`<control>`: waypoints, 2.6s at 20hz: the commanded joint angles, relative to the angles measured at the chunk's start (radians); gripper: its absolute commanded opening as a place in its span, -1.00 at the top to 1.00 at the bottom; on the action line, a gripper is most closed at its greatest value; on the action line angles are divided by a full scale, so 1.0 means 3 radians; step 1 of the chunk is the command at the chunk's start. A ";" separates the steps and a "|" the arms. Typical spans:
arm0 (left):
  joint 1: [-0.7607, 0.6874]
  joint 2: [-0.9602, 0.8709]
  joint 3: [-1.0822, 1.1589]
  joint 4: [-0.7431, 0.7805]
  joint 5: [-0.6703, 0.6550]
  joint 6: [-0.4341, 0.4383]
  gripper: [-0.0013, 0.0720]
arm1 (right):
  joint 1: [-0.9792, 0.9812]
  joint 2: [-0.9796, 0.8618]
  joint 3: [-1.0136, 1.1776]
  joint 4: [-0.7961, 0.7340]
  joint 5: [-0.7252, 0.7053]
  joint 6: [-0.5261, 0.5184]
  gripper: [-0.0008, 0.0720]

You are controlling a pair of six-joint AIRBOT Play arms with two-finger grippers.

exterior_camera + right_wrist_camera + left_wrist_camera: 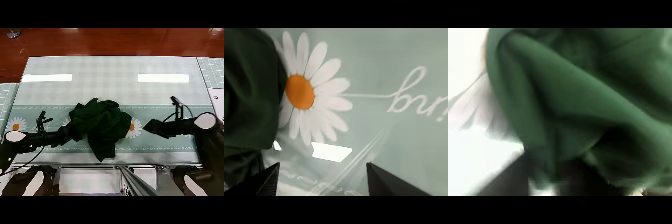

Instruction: Fold the shirts.

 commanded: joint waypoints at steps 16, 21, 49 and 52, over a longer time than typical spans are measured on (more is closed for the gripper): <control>-0.0182 -0.0172 -0.0001 -0.0577 0.0264 0.0591 0.90 | 0.1122 -0.1478 0.0401 0.1555 -0.0744 -0.0678 -0.73; -0.0182 -0.0170 0.0474 -0.0687 -0.0106 0.0847 0.90 | 0.1101 -0.1719 0.0923 0.1425 -0.0618 -0.0889 0.92; 0.0376 0.0266 0.4543 0.0577 -0.1582 -0.0286 0.90 | -0.0075 0.1073 0.1977 -0.0922 0.1306 0.0240 0.92; 0.0305 0.0259 0.3366 0.0577 -0.1442 -0.0160 0.90 | -0.0075 0.0958 0.1141 -0.0800 0.0646 0.0238 0.92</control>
